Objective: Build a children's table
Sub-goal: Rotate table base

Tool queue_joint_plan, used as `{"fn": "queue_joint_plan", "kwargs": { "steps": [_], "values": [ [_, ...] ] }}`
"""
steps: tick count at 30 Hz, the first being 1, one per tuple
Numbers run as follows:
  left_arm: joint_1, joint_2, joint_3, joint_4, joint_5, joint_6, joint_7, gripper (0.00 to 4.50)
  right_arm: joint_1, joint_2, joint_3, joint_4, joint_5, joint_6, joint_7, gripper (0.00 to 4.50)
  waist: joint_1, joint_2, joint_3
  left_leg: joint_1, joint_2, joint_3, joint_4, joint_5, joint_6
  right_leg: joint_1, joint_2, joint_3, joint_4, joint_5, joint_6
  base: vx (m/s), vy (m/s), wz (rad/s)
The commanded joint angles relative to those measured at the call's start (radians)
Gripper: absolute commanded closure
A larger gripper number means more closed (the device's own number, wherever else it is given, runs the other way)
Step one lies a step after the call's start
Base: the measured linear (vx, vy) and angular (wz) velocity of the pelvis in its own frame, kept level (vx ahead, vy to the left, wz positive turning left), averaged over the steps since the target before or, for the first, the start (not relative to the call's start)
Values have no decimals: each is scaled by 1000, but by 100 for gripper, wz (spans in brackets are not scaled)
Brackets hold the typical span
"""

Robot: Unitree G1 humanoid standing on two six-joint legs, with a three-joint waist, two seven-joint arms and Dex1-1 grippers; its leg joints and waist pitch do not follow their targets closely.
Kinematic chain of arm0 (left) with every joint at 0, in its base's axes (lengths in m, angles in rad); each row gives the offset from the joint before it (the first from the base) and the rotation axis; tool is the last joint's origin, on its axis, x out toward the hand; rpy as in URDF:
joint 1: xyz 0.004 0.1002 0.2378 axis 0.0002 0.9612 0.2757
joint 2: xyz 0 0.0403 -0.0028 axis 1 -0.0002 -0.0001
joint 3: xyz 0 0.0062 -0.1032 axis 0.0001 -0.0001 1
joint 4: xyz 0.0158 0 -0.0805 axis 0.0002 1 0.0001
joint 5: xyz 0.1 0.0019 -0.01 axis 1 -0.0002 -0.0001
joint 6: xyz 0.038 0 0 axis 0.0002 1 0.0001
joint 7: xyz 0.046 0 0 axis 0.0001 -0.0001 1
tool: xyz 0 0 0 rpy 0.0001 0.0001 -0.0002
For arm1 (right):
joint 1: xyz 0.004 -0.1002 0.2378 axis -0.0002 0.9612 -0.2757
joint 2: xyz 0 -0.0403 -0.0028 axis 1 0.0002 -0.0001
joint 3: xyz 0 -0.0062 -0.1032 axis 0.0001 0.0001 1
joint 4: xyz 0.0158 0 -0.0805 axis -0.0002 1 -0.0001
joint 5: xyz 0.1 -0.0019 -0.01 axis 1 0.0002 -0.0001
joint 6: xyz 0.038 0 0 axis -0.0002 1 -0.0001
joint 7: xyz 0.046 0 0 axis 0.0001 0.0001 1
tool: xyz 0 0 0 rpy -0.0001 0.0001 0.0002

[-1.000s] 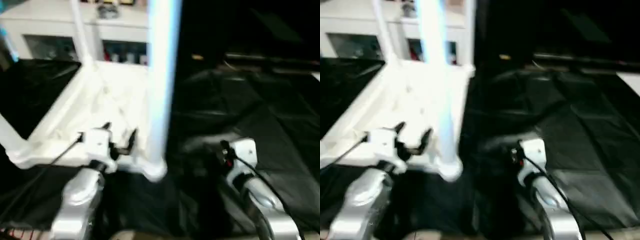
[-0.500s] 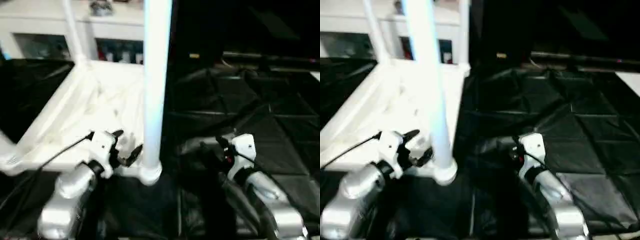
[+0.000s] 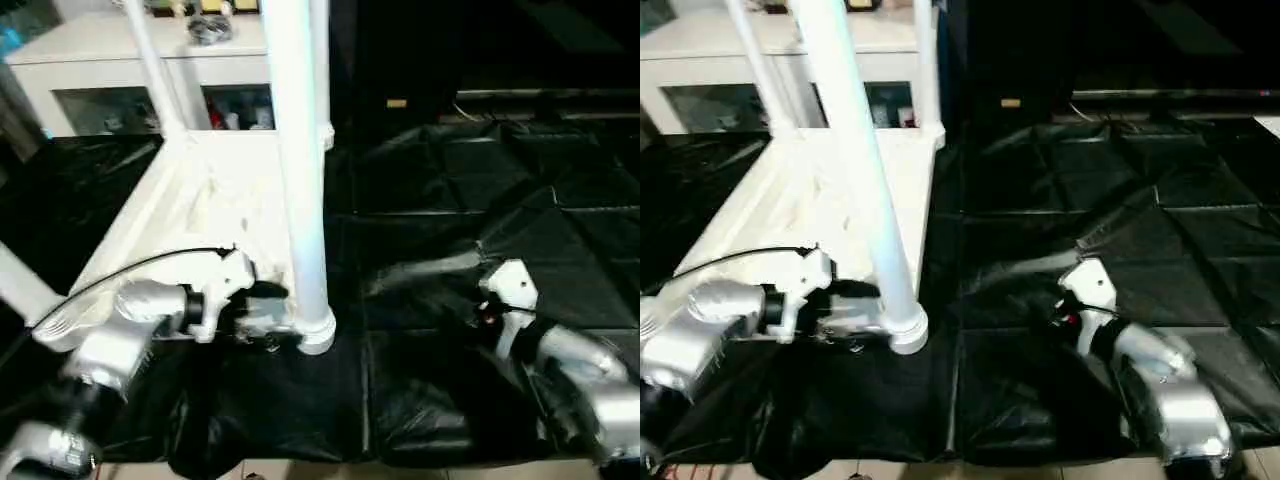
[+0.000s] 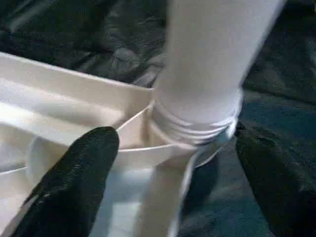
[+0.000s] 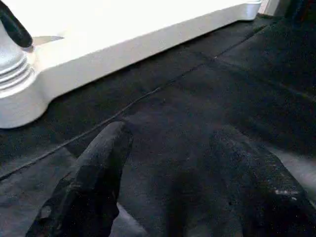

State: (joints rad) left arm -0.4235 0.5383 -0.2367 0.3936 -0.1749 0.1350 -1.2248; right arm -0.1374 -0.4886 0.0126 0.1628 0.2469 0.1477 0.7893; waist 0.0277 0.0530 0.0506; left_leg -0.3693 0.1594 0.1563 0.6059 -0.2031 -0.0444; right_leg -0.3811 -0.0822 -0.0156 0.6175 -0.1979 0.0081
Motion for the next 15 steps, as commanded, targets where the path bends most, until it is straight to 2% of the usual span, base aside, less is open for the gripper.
{"fn": "queue_joint_plan", "kwargs": {
  "steps": [1, 2, 3, 4, 5, 7, 8, 9, 11, 12, 13, 14, 15],
  "values": [
    [-20, 13, -5, 25, 16, -14, -26, 48, -22, -9, 17, 15, 12, -4, 25, 150, 4, -13, -62, 3, 47, -9, -78, -180, 57, 33, -53, 24, -79, -229, -237, 0, 0, 0],
    [-45, 18, -13, 79, 42, -43, -25, 59, -53, -18, 28, 56, 1, -20, 45, 150, 1, -35, -62, 1, 50, -5, -78, -170, 63, 33, -51, 23, -80, -208, -240, 0, 0, 0],
    [-58, 21, -18, 107, 57, -55, -22, 59, -70, -21, 34, 75, -4, -27, 58, 150, 4, -40, -61, -2, 47, -4, -77, -165, 71, 32, -49, 20, -75, -214, -242, 0, 0, 0],
    [-66, 23, -22, 127, 71, -66, -15, 70, -81, -22, 39, 87, -7, -31, 68, 150, 6, -39, -62, 7, 51, 0, -76, -179, 64, 26, -52, 22, -78, -231, -243, 0, 0, 0],
    [-74, 26, -27, 148, 81, -70, -17, 87, -97, -23, 45, 100, -13, -32, 78, 150, 9, -44, -62, 8, 57, 3, -78, -172, 58, 26, -52, 22, -75, -206, -245, 0, 0, 0],
    [-85, 28, -34, 172, 81, -73, -35, 97, -115, -22, 52, 111, -18, -30, 98, 150, 7, -45, -61, 8, 59, 4, -81, -180, 50, 25, -48, 22, -73, -186, -246, 0, 0, 0],
    [-86, 30, -41, 177, 75, -66, -59, 97, -125, -20, 59, 112, -19, -23, 115, 150, 8, -73, -61, 5, 59, 6, -81, -176, 57, 30, -51, 23, -67, -173, -246, 0, 0, 0],
    [-86, 30, -41, 177, 75, -66, -59, 114, -125, -20, 59, 112, -19, -23, 115, 150, 12, -64, -60, 11, 60, 7, -82, -179, 56, 26, -53, 24, -70, -184, -247, 0, 0, 0],
    [-83, 34, -48, 172, 68, -58, -91, 131, -130, -20, 71, 97, -13, -5, 143, 150, 9, -69, -59, 11, 64, 8, -84, -190, 46, 24, -51, 24, -71, -176, -251, 0, 0, 0],
    [-80, 37, -50, 162, 65, -49, -106, 137, -128, -22, 78, 83, -3, 7, 164, 150, 11, -62, -59, 14, 64, 6, -87, -205, 37, 23, -51, 24, -70, -171, -251, 0, 0, 0],
    [-80, 38, -53, 159, 63, -45, -122, 144, -127, -25, 85, 73, 7, 15, 187, 150, 8, -69, -59, 13, 64, 6, -88, -221, 34, 25, -49, 24, -70, -165, -251, 0, 0, 0],
    [-82, 38, -55, 161, 62, -46, -133, 154, -126, -25, 88, 73, 10, 15, 195, 150, 9, -66, -59, 14, 64, 6, -88, -228, 32, 26, -50, 25, -70, -163, -251, 0, 0, 0],
    [-81, 38, -56, 161, 62, -47, -135, 166, -125, -24, 89, 73, 10, 14, 194, 150, 8, -71, -60, 14, 64, 7, -88, -228, 32, 26, -51, 26, -71, -159, -251, 0, 0, 0]
  ]
}}
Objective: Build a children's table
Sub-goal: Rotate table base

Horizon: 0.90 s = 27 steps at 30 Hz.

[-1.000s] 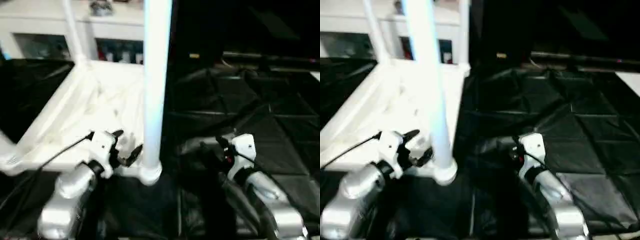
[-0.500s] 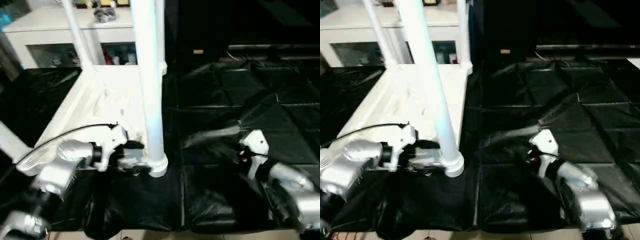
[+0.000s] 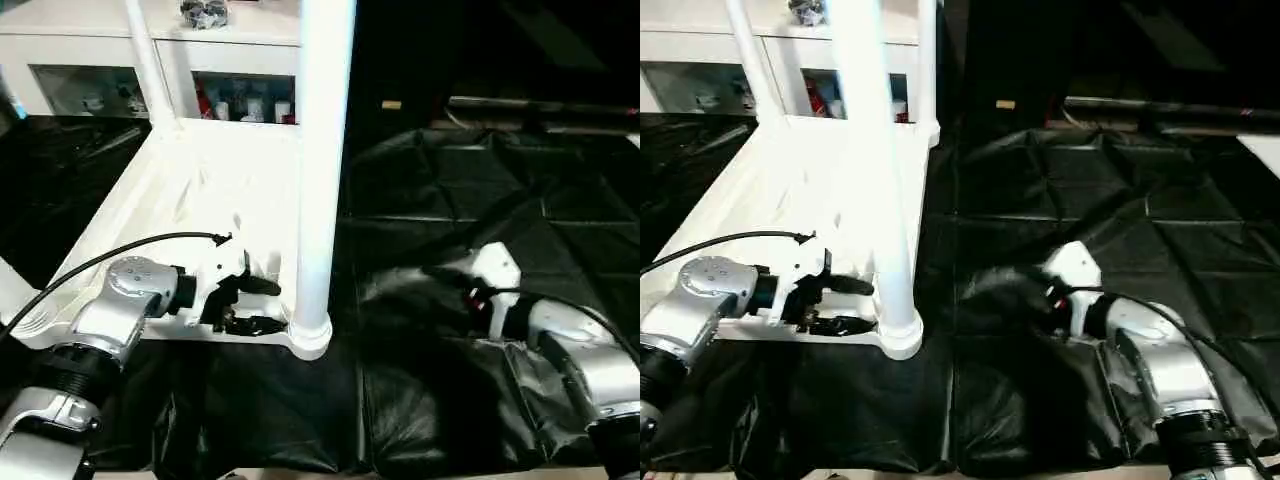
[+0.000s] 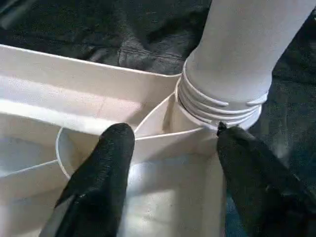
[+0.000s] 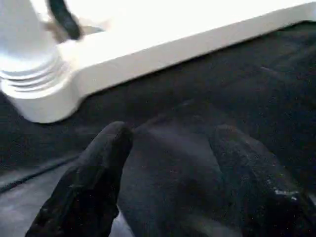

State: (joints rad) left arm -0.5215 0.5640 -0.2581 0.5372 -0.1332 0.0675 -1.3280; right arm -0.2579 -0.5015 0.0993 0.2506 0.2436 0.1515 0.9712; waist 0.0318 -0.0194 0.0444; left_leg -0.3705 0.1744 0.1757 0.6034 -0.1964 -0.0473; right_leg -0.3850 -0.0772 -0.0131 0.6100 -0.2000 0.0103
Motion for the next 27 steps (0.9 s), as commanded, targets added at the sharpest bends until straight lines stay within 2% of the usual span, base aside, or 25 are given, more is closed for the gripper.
{"fn": "queue_joint_plan", "kwargs": {
  "steps": [1, 4, 7, 8, 9, 11, 12, 13, 15, 17, 18, 21, 24, 26, 27],
  "values": [
    [18, 12, -35, 18, 20, 19, -36, 180, -3, -10, 3, -14, 14, 9, 12, 150, 6, 3, -54, 17, 49, -11, -84, -229, 33, 28, -56, 24, -64, -147, -258, 0, 0, 0],
    [28, 21, -34, -6, 1, 29, -77, 197, 11, -6, 0, -31, 23, 15, 13, 150, 8, 5, -53, 18, 49, -10, -84, -229, 29, 28, -56, 25, -64, -146, -266, 0, 0, 0],
    [31, 23, -35, -15, -4, 35, -88, 213, 13, -7, 0, -35, 26, 17, 19, 150, 9, 3, -51, 18, 50, -10, -86, -239, 27, 29, -56, 26, -66, -164, -262, 0, 0, 0],
    [35, 29, -39, -20, -1, 32, -95, 228, 12, -7, 0, -29, 23, 13, 22, 150, 9, 12, -51, 19, 50, -11, -87, -251, 22, 27, -56, 26, -66, -177, -262, 0, 0, 0],
    [40, 32, -40, -24, 3, 30, -98, 228, 9, -6, -1, -23, 17, 9, 23, 150, 8, 8, -50, 20, 51, -11, -89, -265, 16, 26, -56, 26, -69, -190, -263, 0, 0, 0],
    [40, 32, -29, -31, 15, 15, -67, 228, 5, -7, -7, -23, 18, 14, 24, 150, 7, 9, -49, 20, 51, -12, -91, -291, 7, 25, -56, 26, -72, -218, -256, 0, 0, 0],
    [39, 32, -20, -35, 5, 29, -72, 228, 4, -6, -10, -25, 20, 17, 22, 150, 8, 17, -48, 21, 50, -13, -91, -294, 3, 25, -56, 26, -71, -222, -256, 0, 0, 0],
    [37, 36, -19, -33, 5, 26, -83, 228, 7, -4, -8, -27, 18, 18, 19, 150, 6, 12, -48, 20, 50, -13, -92, -303, -1, 25, -55, 26, -73, -232, -253, 0, 0, 0],
    [37, 40, -22, -32, 10, 18, -87, 195, 9, -4, -7, -29, 17, 17, 17, 150, 7, 12, -48, 21, 50, -14, -92, -302, -3, 24, -55, 27, -73, -237, -250, 0, 0, 0],
    [33, 45, -31, -20, 27, 2, -85, 195, 19, -4, -2, -44, 20, 23, 20, 150, 7, 10, -49, 19, 50, -14, -92, -292, 0, 25, -56, 27, -72, -227, -249, 0, 0, 0],
    [30, 45, -33, -8, 35, -10, -81, 195, 27, -4, 1, -54, 25, 28, 24, 150, 6, 5, -48, 17, 50, -14, -92, -285, 5, 27, -55, 27, -73, -221, -246, 0, 0, 0],
    [17, 40, -38, 34, 48, -39, -84, 195, 53, 2, 14, -84, 34, 44, 33, 150, 7, 10, -49, 18, 51, -14, -92, -272, 10, 25, -55, 27, -70, -200, -248, 0, 0, 0],
    [6, 38, -42, 60, 58, -67, -88, 232, 66, 6, 20, -100, 42, 54, 37, 150, 8, 6, -49, 18, 51, -13, -92, -272, 14, 26, -56, 27, -71, -196, -247, 0, 0, 0],
    [-14, 36, -44, 87, 67, -87, -97, 238, 72, 5, 21, -108, 48, 59, 39, 150, 7, 13, -47, 18, 51, -15, -94, -288, 6, 24, -56, 27, -72, -216, -248, 0, 0, 0],
    [-16, 36, -45, 91, 68, -90, -98, 253, 73, 5, 21, -108, 47, 58, 39, 150, 6, 10, -46, 19, 51, -14, -95, -305, 0, 23, -57, 28, -74, -237, -245, 0, 0, 0]
  ]
}}
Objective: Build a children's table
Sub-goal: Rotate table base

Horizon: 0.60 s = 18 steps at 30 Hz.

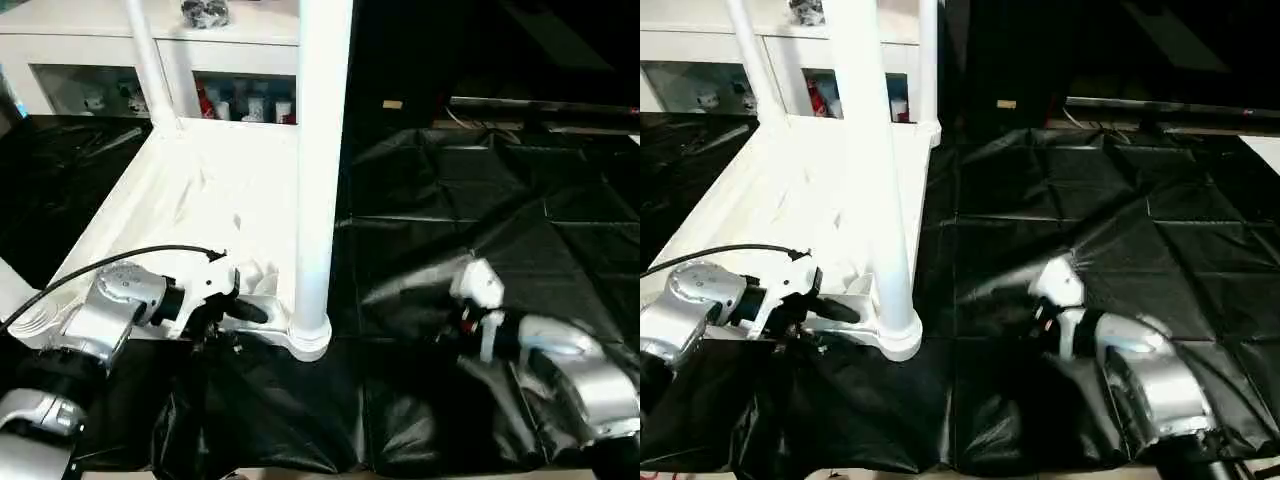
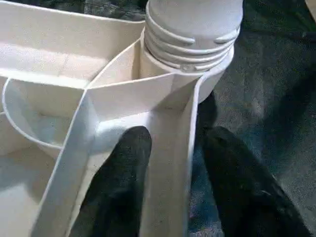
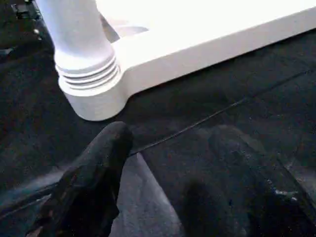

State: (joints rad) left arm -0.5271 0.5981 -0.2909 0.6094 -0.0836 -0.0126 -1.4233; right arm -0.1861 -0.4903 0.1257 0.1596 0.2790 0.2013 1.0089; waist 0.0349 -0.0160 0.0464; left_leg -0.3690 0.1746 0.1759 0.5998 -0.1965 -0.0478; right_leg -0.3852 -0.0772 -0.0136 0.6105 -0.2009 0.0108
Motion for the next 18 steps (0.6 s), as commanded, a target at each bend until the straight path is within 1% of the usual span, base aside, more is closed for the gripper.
{"fn": "queue_joint_plan", "kwargs": {
  "steps": [1, 3, 4, 5, 6, 7, 10, 11, 14, 15, 16, 17, 18],
  "values": [
    [-14, 2, -13, 22, 22, -14, -3, 277, 2, -6, -6, -15, 11, 7, 2, 150, 3, 7, -48, 18, 51, -15, -91, -315, -4, 22, -58, 28, -76, -256, -242, 0, 0, 0],
    [-20, 4, -15, 26, 24, -15, -14, 276, 6, -7, -7, -19, 10, 9, 2, 150, 3, 10, -47, 20, 52, -16, -92, -325, -10, 20, -59, 29, -78, -271, -238, 0, 0, 0],
    [-26, 6, -16, 33, 25, -20, -25, 276, 11, -9, -10, -28, 10, 15, 3, 150, 3, 10, -47, 19, 52, -16, -92, -327, -12, 21, -59, 30, -78, -273, -237, 0, 0, 0],
    [-27, 8, -15, 35, 26, -23, -28, 301, 13, -9, -11, -30, 10, 16, 3, 150, 3, 9, -47, 20, 51, -15, -92, -326, -11, 20, -58, 30, -79, -274, -236, 0, 0, 0],
    [-28, 8, -15, 40, 28, -29, -30, 301, 14, -10, -12, -32, 10, 17, 3, 150, 3, 8, -48, 19, 52, -15, -92, -321, -11, 21, -58, 30, -78, -262, -237, 0, 0, 0],
    [-27, 12, -14, 45, 28, -37, -36, 321, 16, -11, -13, -33, 10, 17, 3, 150, 4, 11, -48, 18, 52, -16, -93, -312, -9, 22, -59, 29, -76, -248, -239, 0, 0, 0],
    [-25, 16, -10, 49, 27, -45, -40, 327, 14, -11, -12, -29, 9, 15, 3, 150, 4, 9, -49, 18, 53, -15, -93, -302, -5, 22, -58, 28, -73, -218, -250, 0, 0, 0],
    [-24, 18, -7, 52, 25, -48, -43, 356, 12, -11, -12, -28, 9, 15, 3, 150, 3, 9, -49, 17, 53, -15, -93, -301, -4, 23, -58, 28, -73, -215, -251, 0, 0, 0],
    [-21, 22, -4, 53, 22, -49, -50, 367, 8, -11, -12, -27, 9, 16, 4, 150, 3, 9, -47, 18, 52, -15, -93, -312, -5, 22, -59, 29, -75, -234, -251, 0, 0, 0],
    [-19, 24, -1, 61, 26, -55, -55, 381, 5, -11, -12, -24, 8, 17, 5, 150, 3, 7, -47, 18, 53, -15, -93, -315, -6, 22, -59, 29, -76, -244, -249, 0, 0, 0],
    [-19, 24, -1, 64, 28, -57, -56, 397, 4, -11, -12, -24, 8, 17, 6, 150, 4, 8, -47, 18, 53, -15, -93, -314, -6, 22, -60, 29, -76, -247, -248, 0, 0, 0],
    [-17, 24, -1, 65, 29, -56, -59, 397, 3, -12, -12, -21, 7, 16, 8, 150, 3, 5, -47, 18, 54, -15, -94, -315, -7, 21, -59, 29, -76, -247, -247, 0, 0, 0],
    [-15, 24, -1, 65, 30, -55, -61, 409, 3, -13, -12, -20, 7, 16, 10, 150, 4, 7, -47, 18, 54, -16, -94, -313, -7, 21, -60, 29, -75, -245, -247, 0, 0, 0]
  ]
}}
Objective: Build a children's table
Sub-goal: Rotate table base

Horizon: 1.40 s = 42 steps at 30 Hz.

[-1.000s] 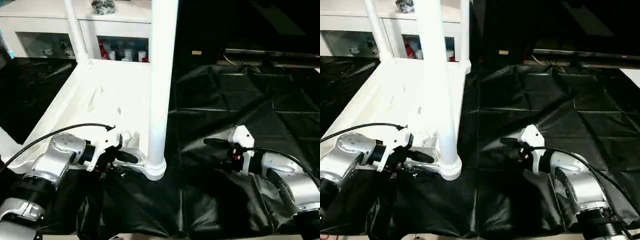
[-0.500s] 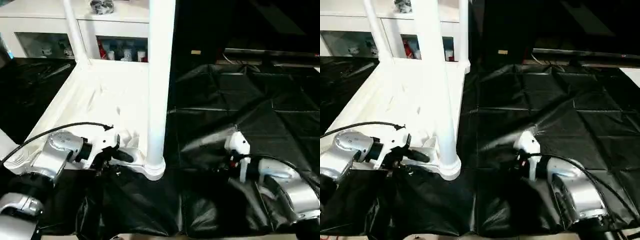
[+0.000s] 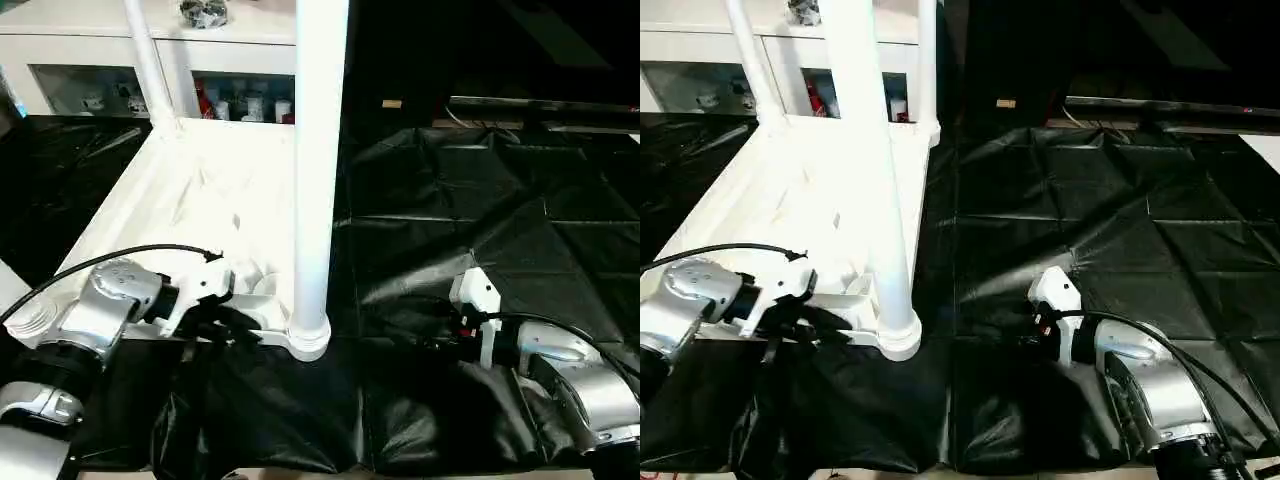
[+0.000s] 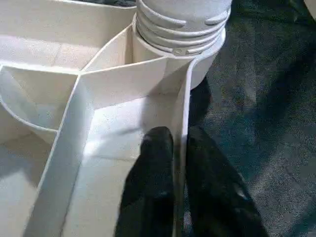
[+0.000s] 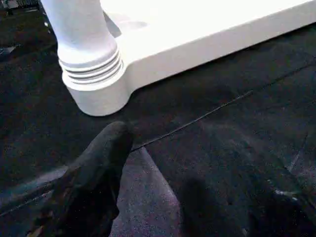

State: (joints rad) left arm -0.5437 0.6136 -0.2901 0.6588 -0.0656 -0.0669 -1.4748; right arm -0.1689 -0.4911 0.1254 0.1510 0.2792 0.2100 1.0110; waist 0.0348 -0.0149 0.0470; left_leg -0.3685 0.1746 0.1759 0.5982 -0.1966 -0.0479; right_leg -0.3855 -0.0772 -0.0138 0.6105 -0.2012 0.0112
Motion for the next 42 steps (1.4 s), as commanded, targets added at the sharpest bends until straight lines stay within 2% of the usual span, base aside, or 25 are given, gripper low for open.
{"fn": "queue_joint_plan", "kwargs": {
  "steps": [1, 4, 5, 7, 8, 9, 11, 12, 15, 16, 18, 20, 23, 25, 27, 28, 29, 32, 33, 35, 36, 40, 42],
  "values": [
    [4, 9, -1, 13, 12, 2, -9, 417, -14, -12, -11, -9, 6, 5, 9, 150, 4, 3, -47, 17, 54, -16, -93, -311, -5, 21, -60, 29, -75, -249, -246, 0, 0, 0],
    [16, -13, 25, -1, -28, 31, -2, 439, -14, -4, -2, -4, 0, -4, 8, 150, 4, 3, -47, 17, 54, -15, -92, -305, -2, 21, -61, 30, -76, -249, -247, 0, 0, 0],
    [18, -21, 32, -8, -41, 43, 0, 439, -13, -1, 0, -3, -1, -5, 7, 150, 3, -6, -47, 15, 54, -13, -91, -301, 1, 22, -61, 30, -75, -248, -246, 0, 0, 0],
    [25, -43, 42, -33, -65, 82, 12, 447, -11, 7, 4, -4, 1, -2, 5, 150, 4, -2, -46, 14, 55, -14, -91, -291, 4, 22, -62, 30, -75, -248, -249, 0, 0, 0],
    [27, -48, 43, -40, -68, 91, 16, 447, -11, 8, 5, -4, 2, 0, 5, 150, 2, -8, -47, 14, 55, -13, -91, -288, 4, 23, -63, 30, -74, -245, -250, 0, 0, 0],
    [31, -57, 44, -54, -74, 109, 24, 449, -10, 12, 7, -4, 4, 3, 4, 133, 4, -5, -48, 14, 55, -13, -90, -281, 8, 23, -63, 31, -74, -244, -250, 0, 0, 0],
    [61, -137, 25, -104, -58, 147, 129, 450, -9, 55, -19, -3, 50, 39, -21, 123, 3, -5, -46, 13, 56, -13, -90, -276, 15, 23, -63, 31, -74, -240, -252, 0, 0, 0],
    [61, -137, 25, -104, -58, 147, 129, 450, -9, 55, -19, -3, 50, 39, -21, 105, 3, -7, -46, 13, 55, -12, -89, -276, 18, 22, -63, 31, -75, -241, -253, 0, 0, 0],
    [80, -180, -23, -124, -7, 142, 169, 450, -6, 54, -15, -15, 56, 45, -11, 97, 13, -3, -46, 15, 54, -10, -87, -267, 24, 22, -62, 31, -80, -257, -242, 0, 0, 0],
    [86, -189, -37, -132, 11, 142, 175, 450, -7, 55, -12, -16, 54, 44, -7, 67, 16, -4, -46, 13, 54, -11, -88, -268, 22, 22, -61, 31, -80, -268, -231, 0, 0, 0],
    [90, -208, -45, -136, 30, 148, 207, 450, -7, 59, -10, -22, 59, 49, -5, 67, 17, -4, -46, 13, 55, -11, -89, -274, 19, 22, -62, 31, -82, -280, -221, 0, 0, 0],
    [97, -237, -51, -150, 48, 177, 261, 450, -11, 70, -6, -21, 43, 38, -22, 37, 24, -5, -44, 21, 58, -10, -91, -298, 11, 14, -62, 32, -86, -310, -213, 0, 0, 0],
    [102, -254, -82, -163, 100, 196, 321, 450, -28, 86, 10, 12, -15, -6, -72, 22, 25, -8, -44, 19, 57, -10, -92, -306, 6, 15, -64, 31, -88, -337, -198, 0, 0, 0],
    [98, -257, -94, -162, 115, 201, 330, 450, -43, 99, 19, 36, -37, -25, -94, 22, 24, -9, -43, 18, 54, -9, -93, -313, 4, 13, -64, 30, -92, -379, -173, 0, 0, 0],
    [93, -258, -104, -161, 123, 201, 326, 450, -54, 107, 26, 51, -49, -35, -103, 22, 20, -9, -42, 17, 54, -11, -94, -331, -4, 9, -65, 29, -95, -408, -164, 0, 0, 0],
    [85, -253, -122, -161, 140, 208, 311, 450, -68, 118, 38, 67, -59, -44, -104, 22, 21, -9, -42, 22, 55, -10, -94, -352, -7, 4, -64, 30, -98, -421, -158, 0, 0, 0],
    [80, -248, -134, -160, 154, 211, 300, 450, -76, 122, 46, 78, -68, -51, -104, 22, 19, -8, -42, 22, 55, -11, -95, -359, -9, 4, -64, 30, -98, -423, -158, 0, 0, 0],
    [74, -243, -146, -160, 167, 210, 285, 450, -92, 130, 54, 102, -81, -58, -111, 22, 20, -11, -46, 22, 57, -10, -97, -353, -13, 5, -64, 30, -93, -370, -160, 0, 0, 0],
    [73, -243, -149, -165, 161, 213, 271, 450, -104, 135, 57, 121, -91, -64, -118, 22, 21, -7, -48, 19, 57, -10, -98, -338, -12, 8, -63, 29, -89, -335, -169, 0, 0, 0],
    [69, -240, -155, -174, 144, 218, 239, 450, -131, 145, 62, 164, -102, -77, -115, 22, 20, -9, -52, 15, 55, -6, -96, -297, -5, 13, -62, 28, -82, -255, -191, 0, 0, 0],
    [67, -239, -155, -173, 142, 219, 236, 450, -136, 147, 62, 171, -102, -78, -113, 38, 20, -9, -53, 16, 55, -4, -94, -290, -2, 13, -62, 28, -80, -237, -197, 0, 0, 0],
    [56, -235, -156, -163, 134, 215, 213, 450, -156, 154, 60, 205, -98, -88, -102, 59, 23, -10, -56, 14, 54, 0, -87, -222, 29, 22, -61, 27, -69, -123, -233, 0, 0, 0],
    [46, -228, -152, -153, 133, 212, 197, 450, -168, 150, 71, 228, -105, -99, -83, 80, 23, -9, -56, 14, 54, 0, -87, -222, 33, 23, -62, 25, -69, -125, -240, 0, 0, 0]
  ]
}}
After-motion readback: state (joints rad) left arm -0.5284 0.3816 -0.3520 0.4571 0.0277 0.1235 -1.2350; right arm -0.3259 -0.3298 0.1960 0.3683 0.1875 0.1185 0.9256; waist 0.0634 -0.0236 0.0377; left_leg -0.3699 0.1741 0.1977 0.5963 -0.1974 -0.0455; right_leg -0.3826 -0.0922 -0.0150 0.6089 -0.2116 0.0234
